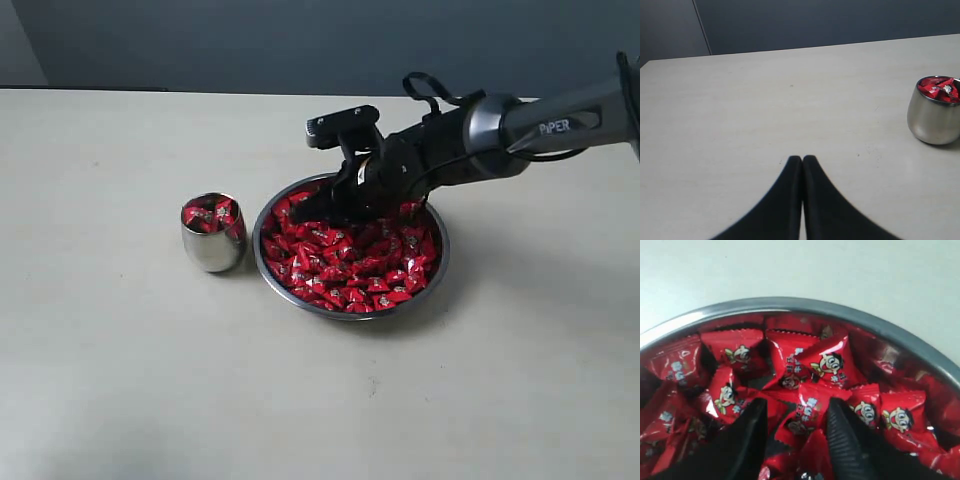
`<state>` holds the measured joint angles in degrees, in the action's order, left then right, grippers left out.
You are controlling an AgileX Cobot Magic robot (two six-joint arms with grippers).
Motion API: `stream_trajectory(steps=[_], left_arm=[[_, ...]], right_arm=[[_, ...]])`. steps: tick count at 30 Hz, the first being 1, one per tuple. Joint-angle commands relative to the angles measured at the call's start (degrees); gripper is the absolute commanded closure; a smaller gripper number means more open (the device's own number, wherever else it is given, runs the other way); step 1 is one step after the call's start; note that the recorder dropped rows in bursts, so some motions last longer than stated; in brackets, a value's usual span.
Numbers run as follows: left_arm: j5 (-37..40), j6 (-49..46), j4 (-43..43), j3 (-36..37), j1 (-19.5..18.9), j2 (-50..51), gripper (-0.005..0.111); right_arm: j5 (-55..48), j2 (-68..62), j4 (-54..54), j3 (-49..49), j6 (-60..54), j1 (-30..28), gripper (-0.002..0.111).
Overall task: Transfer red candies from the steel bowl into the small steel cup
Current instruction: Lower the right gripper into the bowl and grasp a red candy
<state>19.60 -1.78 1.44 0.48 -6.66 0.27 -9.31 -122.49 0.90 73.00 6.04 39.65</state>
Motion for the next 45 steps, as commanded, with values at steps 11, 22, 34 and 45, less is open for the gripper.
stream_trajectory(steps=[11, 22, 34, 45], left_arm=[[-0.3, 0.1, 0.1, -0.5, 0.5, -0.3, 0.106], [-0.3, 0.1, 0.1, -0.5, 0.5, -0.3, 0.106], [-0.3, 0.1, 0.1, -0.5, 0.5, -0.3, 0.106], [-0.3, 0.1, 0.1, -0.5, 0.5, -0.3, 0.106]], right_arm=[[-0.4, -1.0, -0.1, 1.6, 0.1, -0.3, 0.108], [-4.7, 5.4, -0.1, 1.6, 0.1, -0.3, 0.108], [-8.0, 8.1, -0.1, 1.1, 0.1, -0.2, 0.108], [-5.9, 8.0, -2.9, -5.4, -0.1, -0.2, 0.108]])
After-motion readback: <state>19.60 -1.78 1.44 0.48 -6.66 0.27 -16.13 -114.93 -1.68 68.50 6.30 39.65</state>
